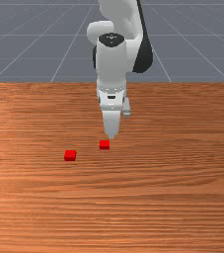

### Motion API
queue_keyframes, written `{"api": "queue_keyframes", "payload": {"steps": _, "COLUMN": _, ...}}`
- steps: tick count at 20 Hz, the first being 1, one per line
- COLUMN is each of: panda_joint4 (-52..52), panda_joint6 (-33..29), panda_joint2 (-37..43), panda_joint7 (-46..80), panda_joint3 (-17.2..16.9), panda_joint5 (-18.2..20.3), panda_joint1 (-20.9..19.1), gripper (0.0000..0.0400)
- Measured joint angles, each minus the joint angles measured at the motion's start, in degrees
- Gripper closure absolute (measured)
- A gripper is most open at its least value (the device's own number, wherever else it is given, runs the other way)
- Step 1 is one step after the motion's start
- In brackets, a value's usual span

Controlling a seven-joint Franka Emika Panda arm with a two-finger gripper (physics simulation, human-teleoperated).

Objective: Stack all the cube

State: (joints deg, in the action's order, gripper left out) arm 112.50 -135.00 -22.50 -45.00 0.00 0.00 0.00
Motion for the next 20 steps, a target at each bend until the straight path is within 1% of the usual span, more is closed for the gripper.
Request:
{"api": "queue_keyframes", "payload": {"steps": 1, "panda_joint4": 0.0, "panda_joint6": 0.0, "panda_joint2": 0.0, "panda_joint7": 0.0, "panda_joint3": 0.0, "panda_joint5": 0.0, "panda_joint1": 0.0, "gripper": 0.0157}}
{"api": "queue_keyframes", "payload": {"steps": 2, "panda_joint4": 0.0, "panda_joint6": 0.0, "panda_joint2": 0.0, "panda_joint7": 0.0, "panda_joint3": 0.0, "panda_joint5": 0.0, "panda_joint1": 0.0, "gripper": 0.0252}}
{"api": "queue_keyframes", "payload": {"steps": 3, "panda_joint4": 0.0, "panda_joint6": 0.0, "panda_joint2": 0.0, "panda_joint7": 0.0, "panda_joint3": 0.0, "panda_joint5": 0.0, "panda_joint1": 0.0, "gripper": 0.031}}
{"api": "queue_keyframes", "payload": {"steps": 4, "panda_joint4": 0.0, "panda_joint6": 0.0, "panda_joint2": 0.0, "panda_joint7": 0.0, "panda_joint3": 0.0, "panda_joint5": 0.0, "panda_joint1": 0.0, "gripper": 0.0346}}
{"api": "queue_keyframes", "payload": {"steps": 5, "panda_joint4": 0.0, "panda_joint6": 0.0, "panda_joint2": 0.0, "panda_joint7": 0.0, "panda_joint3": 0.0, "panda_joint5": 0.0, "panda_joint1": 0.0, "gripper": 0.0367}}
{"api": "queue_keyframes", "payload": {"steps": 6, "panda_joint4": -1.2, "panda_joint6": 1.7, "panda_joint2": -0.6, "panda_joint7": 0.0, "panda_joint3": 0.0, "panda_joint5": 0.0, "panda_joint1": 0.0, "gripper": 0.0223}}
{"api": "queue_keyframes", "payload": {"steps": 7, "panda_joint4": -1.5, "panda_joint6": 1.9, "panda_joint2": -0.8, "panda_joint7": 0.0, "panda_joint3": 0.0, "panda_joint5": 0.0, "panda_joint1": 0.0, "gripper": 0.0135}}
{"api": "queue_keyframes", "payload": {"steps": 8, "panda_joint4": -1.4, "panda_joint6": 1.5, "panda_joint2": -1.0, "panda_joint7": 0.0, "panda_joint3": 0.0, "panda_joint5": 0.0, "panda_joint1": 0.0, "gripper": 0.0082}}
{"api": "queue_keyframes", "payload": {"steps": 9, "panda_joint4": -0.9, "panda_joint6": 0.5, "panda_joint2": -1.0, "panda_joint7": 0.0, "panda_joint3": 0.0, "panda_joint5": 0.0, "panda_joint1": 0.0, "gripper": 0.005}}
{"api": "queue_keyframes", "payload": {"steps": 10, "panda_joint4": -1.0, "panda_joint6": 0.5, "panda_joint2": -1.3, "panda_joint7": 0.0, "panda_joint3": 0.0, "panda_joint5": 0.0, "panda_joint1": 0.0, "gripper": 0.003}}
{"api": "queue_keyframes", "payload": {"steps": 12, "panda_joint4": -1.5, "panda_joint6": 1.0, "panda_joint2": -2.0, "panda_joint7": 0.0, "panda_joint3": 0.0, "panda_joint5": 0.0, "panda_joint1": 0.0, "gripper": 0.0011}}
{"api": "queue_keyframes", "payload": {"steps": 14, "panda_joint4": -1.9, "panda_joint6": 1.0, "panda_joint2": -2.7, "panda_joint7": 0.0, "panda_joint3": 0.0, "panda_joint5": 0.0, "panda_joint1": 0.0, "gripper": 0.0004}}
{"api": "queue_keyframes", "payload": {"steps": 15, "panda_joint4": -1.2, "panda_joint6": 2.0, "panda_joint2": -2.3, "panda_joint7": 0.0, "panda_joint3": 0.0, "panda_joint5": 0.0, "panda_joint1": 0.0, "gripper": 0.0002}}
{"api": "queue_keyframes", "payload": {"steps": 20, "panda_joint4": 10.5, "panda_joint6": -1.4, "panda_joint2": 5.2, "panda_joint7": 0.0, "panda_joint3": 0.0, "panda_joint5": 0.0, "panda_joint1": 0.0, "gripper": 0.0}}
